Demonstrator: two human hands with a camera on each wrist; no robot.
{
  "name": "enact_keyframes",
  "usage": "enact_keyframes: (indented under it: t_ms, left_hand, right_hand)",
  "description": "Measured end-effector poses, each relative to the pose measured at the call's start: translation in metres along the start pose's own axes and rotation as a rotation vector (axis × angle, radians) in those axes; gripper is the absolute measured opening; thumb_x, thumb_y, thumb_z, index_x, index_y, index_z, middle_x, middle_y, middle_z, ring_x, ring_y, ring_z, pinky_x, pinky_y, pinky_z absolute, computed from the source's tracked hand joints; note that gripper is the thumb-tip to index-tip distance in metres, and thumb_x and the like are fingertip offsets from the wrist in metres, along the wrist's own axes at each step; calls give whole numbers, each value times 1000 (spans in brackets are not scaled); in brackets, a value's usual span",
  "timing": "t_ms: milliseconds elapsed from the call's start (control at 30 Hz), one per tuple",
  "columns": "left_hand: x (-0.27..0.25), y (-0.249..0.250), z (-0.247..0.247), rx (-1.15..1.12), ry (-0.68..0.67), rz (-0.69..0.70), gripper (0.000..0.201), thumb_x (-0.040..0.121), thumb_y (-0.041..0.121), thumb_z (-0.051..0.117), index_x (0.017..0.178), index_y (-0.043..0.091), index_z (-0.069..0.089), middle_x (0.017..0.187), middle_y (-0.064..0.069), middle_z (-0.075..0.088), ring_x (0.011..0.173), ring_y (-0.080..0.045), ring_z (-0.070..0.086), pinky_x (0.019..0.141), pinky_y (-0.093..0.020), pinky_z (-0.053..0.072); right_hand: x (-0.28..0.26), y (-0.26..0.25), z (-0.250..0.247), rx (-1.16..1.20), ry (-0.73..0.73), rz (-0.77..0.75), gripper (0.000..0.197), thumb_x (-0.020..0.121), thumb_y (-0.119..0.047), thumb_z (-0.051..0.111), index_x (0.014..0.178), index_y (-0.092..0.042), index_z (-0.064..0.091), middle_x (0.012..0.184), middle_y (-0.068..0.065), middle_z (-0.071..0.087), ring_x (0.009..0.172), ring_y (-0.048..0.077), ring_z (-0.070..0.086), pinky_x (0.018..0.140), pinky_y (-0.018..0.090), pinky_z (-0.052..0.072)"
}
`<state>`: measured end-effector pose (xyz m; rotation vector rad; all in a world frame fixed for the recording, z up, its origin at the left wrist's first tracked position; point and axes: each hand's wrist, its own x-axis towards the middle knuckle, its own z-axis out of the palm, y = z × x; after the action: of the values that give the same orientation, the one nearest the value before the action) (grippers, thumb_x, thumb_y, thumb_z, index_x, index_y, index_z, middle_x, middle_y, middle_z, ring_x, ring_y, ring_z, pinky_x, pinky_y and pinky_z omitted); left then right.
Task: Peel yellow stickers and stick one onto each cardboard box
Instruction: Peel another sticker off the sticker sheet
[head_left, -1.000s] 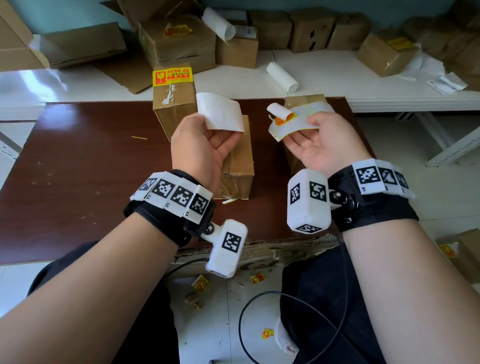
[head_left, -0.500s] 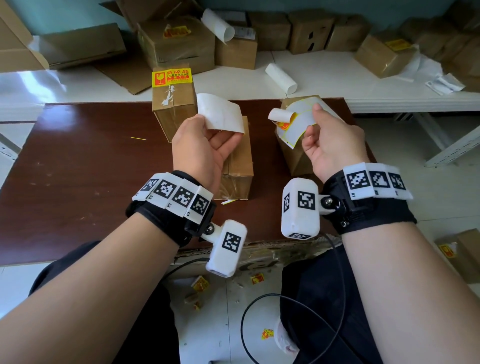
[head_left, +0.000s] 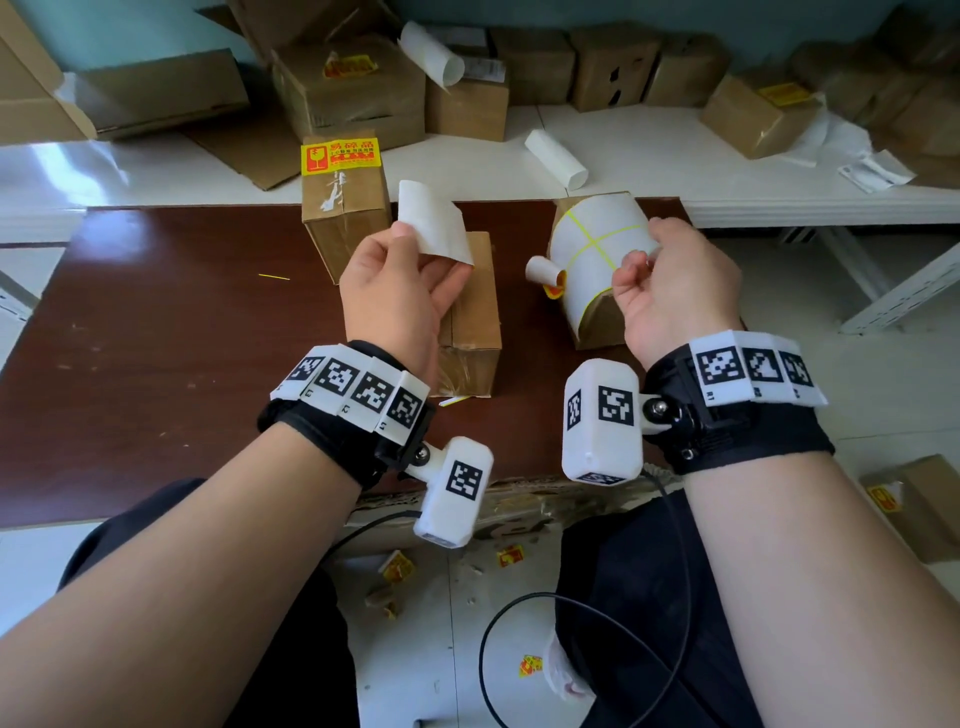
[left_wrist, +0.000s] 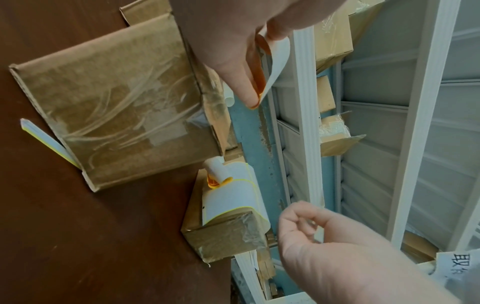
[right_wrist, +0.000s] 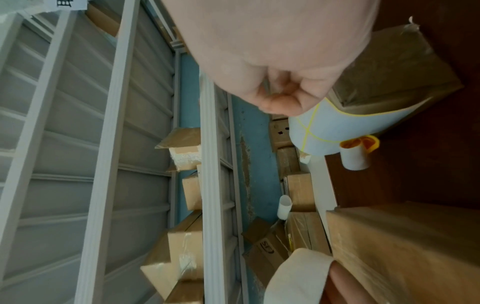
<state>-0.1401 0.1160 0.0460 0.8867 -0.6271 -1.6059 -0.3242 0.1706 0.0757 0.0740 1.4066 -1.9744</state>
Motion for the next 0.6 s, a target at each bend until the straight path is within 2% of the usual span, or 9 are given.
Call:
enact_keyframes:
  t_ms: [33,100,167,200,267,333,400,467,600]
  left_hand:
    - [0,-1,0,19,1,21,19,113,20,47,107,6,58,121,-23,71,106,-33,77,89,-44,65]
    - [-1,-2,-1,63,-3,74,17,112,19,50,103,7,60,117,-23,72,109,-35,76,90,-43,65]
    - [-2,-4,-2,118,-19,143,16,109,16,55,97,8,63,108,-20,74,105,-33,76,89,-42,64]
    - [-2,-4,-3,146,-35,178,17,108,15,58,93,10,65,101,-16,74,99,-29,76,90,-42,64]
    - [-3,-5,-5,245,-89,260,17,104,17,65,88,15,72,93,-11,76,91,-21,72,92,-43,61]
    - [-4,-4,-8,360,-162,334,13,100,17,71,89,16,78,108,-11,78,102,-15,73,98,-38,58]
    - [-5,-4,-10,436,-237,373,6,97,13,75,95,11,80,133,-9,72,126,-12,67,108,-28,53]
    - [-4,-4,-13,527,-274,411,9,93,11,78,101,13,80,147,-6,63,137,-8,59,109,-22,50]
    - [0,-3,-17,627,-254,402,27,85,17,87,108,28,79,158,0,51,141,-2,52,113,-26,50]
  right_hand:
    - [-5,0,2,-14,-48,2,9,103,-7,66,96,-8,62,74,3,50,44,12,51,45,19,45]
    - [-21,2,8,-70,-197,22,16,104,-13,69,90,-10,61,67,2,54,51,14,61,53,24,54]
    - [-35,8,13,-179,-379,41,12,104,-19,70,101,-8,68,84,7,72,76,20,76,76,31,67]
    - [-40,13,15,-232,-457,51,18,104,-22,71,111,-6,70,98,10,78,91,22,80,88,36,67]
    - [-46,23,18,-290,-567,62,28,103,-26,73,124,-7,71,118,14,79,108,25,80,100,41,64]
    - [-52,31,23,-306,-663,52,19,103,-25,73,116,-13,77,118,11,80,109,22,79,106,43,61]
    - [-57,38,27,-305,-721,36,9,103,-21,74,108,-15,79,103,4,81,102,19,76,113,47,57]
    - [-57,45,31,-300,-716,15,9,101,-15,75,110,-13,77,93,3,78,94,18,72,115,50,55]
    - [-54,53,37,-292,-668,-21,16,103,-2,68,117,-6,72,114,21,75,102,26,69,110,54,57]
